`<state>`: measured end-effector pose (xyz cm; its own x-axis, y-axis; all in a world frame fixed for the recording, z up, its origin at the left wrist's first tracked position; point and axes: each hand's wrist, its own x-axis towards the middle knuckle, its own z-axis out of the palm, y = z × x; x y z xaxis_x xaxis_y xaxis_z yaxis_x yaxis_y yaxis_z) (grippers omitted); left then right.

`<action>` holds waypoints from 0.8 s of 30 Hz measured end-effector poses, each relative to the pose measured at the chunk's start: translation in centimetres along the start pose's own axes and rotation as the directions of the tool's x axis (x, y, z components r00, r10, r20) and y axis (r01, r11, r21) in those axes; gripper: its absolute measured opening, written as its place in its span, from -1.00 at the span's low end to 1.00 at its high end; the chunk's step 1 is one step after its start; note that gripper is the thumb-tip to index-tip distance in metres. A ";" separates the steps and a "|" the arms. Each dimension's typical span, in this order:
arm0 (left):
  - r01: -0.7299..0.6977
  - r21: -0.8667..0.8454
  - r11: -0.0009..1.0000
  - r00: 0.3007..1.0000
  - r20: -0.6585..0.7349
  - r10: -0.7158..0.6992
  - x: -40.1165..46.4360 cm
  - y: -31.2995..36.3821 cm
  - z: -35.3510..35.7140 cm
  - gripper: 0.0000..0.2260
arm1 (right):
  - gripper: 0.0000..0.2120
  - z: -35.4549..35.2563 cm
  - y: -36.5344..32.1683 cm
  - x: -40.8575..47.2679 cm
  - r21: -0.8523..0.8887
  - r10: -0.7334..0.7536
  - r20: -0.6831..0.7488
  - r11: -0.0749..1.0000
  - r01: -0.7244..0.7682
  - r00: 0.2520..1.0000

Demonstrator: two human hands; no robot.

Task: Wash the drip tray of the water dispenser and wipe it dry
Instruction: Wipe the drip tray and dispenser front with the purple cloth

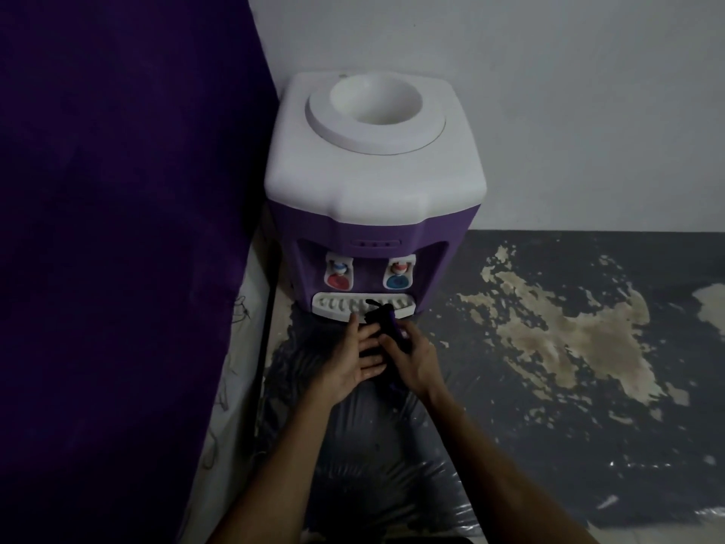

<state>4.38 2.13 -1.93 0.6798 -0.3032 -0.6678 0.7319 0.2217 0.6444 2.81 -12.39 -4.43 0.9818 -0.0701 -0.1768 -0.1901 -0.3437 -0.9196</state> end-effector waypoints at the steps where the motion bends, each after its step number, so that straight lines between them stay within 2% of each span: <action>1: -0.010 0.047 0.999 1.000 -0.002 0.010 0.0 0.3 0.2 -0.43 | -0.73 0.0 0.0 0.2 0.057 0.015 -0.007 0.998 -0.015 1.000; 5: -0.114 0.198 0.973 0.979 -0.143 0.144 0.3 1.0 0.7 -0.65 | -0.78 -0.4 0.1 0.8 0.326 0.109 0.011 0.939 -0.107 0.994; 8: -0.171 0.258 0.951 0.942 -0.238 0.234 0.8 0.9 0.0 -0.75 | -0.76 -0.5 0.3 0.9 0.360 0.153 0.018 0.921 -0.149 0.988; 13: -0.186 0.380 0.906 0.915 -0.269 0.301 1.5 0.5 -0.9 -0.88 | -0.74 -0.7 0.4 1.2 0.420 0.199 0.018 0.888 -0.189 0.980; 16: -0.192 0.509 0.839 0.849 -0.343 0.402 2.5 0.4 -1.6 -0.90 | -0.80 -0.9 0.6 1.2 0.454 0.227 -0.008 0.868 -0.199 0.974; 18: -0.173 0.602 0.780 0.771 -0.410 0.488 3.0 0.4 -2.1 -0.88 | -0.85 -1.1 0.7 1.3 0.452 0.220 -0.050 0.875 -0.174 0.974; 20: -0.117 0.616 0.779 0.719 -0.488 0.495 3.4 0.4 -2.7 -0.82 | -0.89 -1.1 0.5 1.5 0.426 0.199 -0.087 0.893 -0.144 0.976; 24: -0.018 0.463 0.886 0.748 -0.582 0.319 4.6 0.7 -3.6 -0.61 | -0.78 -0.6 0.3 2.4 0.148 0.144 -0.222 0.983 -0.113 0.964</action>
<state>8.21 4.25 -5.95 0.7695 0.3836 -0.5106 0.6145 -0.2268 0.7556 5.07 -13.21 -4.91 0.9186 -0.3248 -0.2253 -0.2971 -0.1912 -0.9355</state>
